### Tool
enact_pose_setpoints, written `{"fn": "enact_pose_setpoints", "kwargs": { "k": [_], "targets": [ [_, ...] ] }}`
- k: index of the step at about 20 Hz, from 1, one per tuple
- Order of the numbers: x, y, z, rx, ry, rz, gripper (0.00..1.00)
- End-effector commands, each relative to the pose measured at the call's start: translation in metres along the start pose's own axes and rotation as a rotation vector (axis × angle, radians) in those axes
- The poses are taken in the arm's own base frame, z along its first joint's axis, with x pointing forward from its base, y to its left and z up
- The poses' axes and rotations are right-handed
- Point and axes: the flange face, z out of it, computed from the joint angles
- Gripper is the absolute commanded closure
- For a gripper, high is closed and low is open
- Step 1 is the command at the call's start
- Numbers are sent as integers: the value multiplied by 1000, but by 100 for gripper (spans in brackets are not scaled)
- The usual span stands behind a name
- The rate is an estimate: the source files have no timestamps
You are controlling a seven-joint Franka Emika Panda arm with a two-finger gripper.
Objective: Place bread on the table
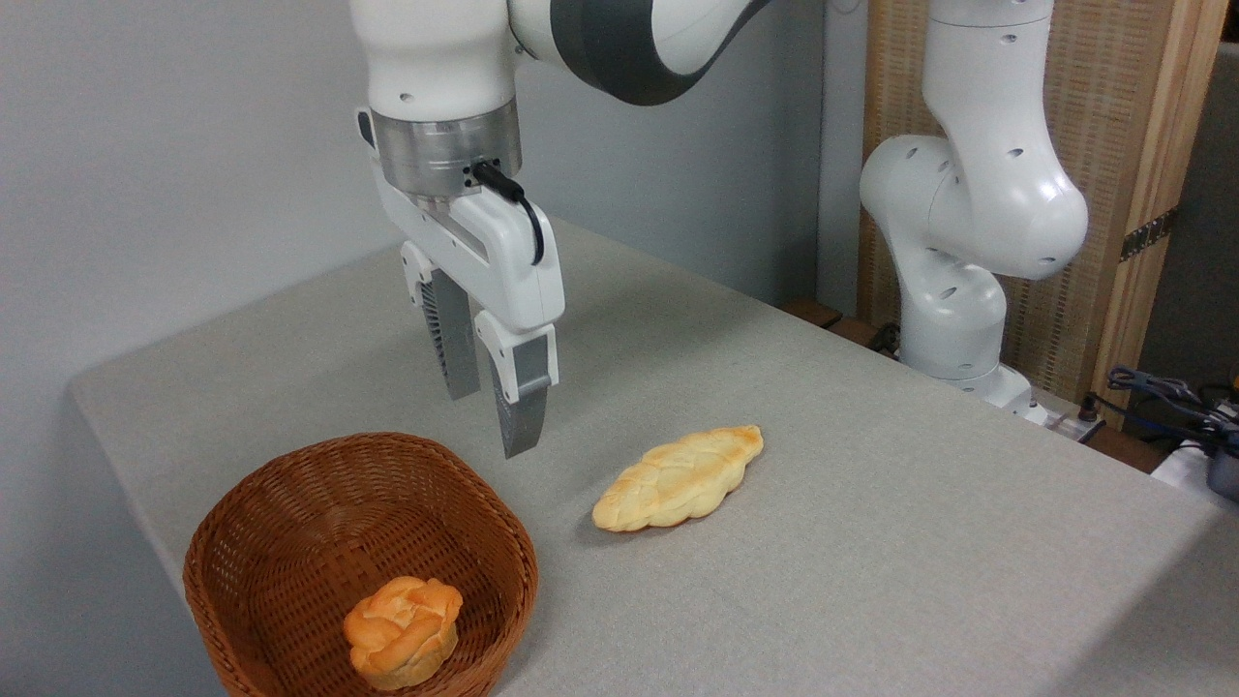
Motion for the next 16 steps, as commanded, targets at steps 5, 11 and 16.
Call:
{"fn": "enact_pose_setpoints", "kwargs": {
  "k": [5, 11, 16],
  "targets": [
    [-12, -26, -25, 50, 26, -34, 0],
    [-3, -34, -14, 84, 50, -33, 0],
    [18, -61, 20, 174, 102, -35, 0]
  ]
}}
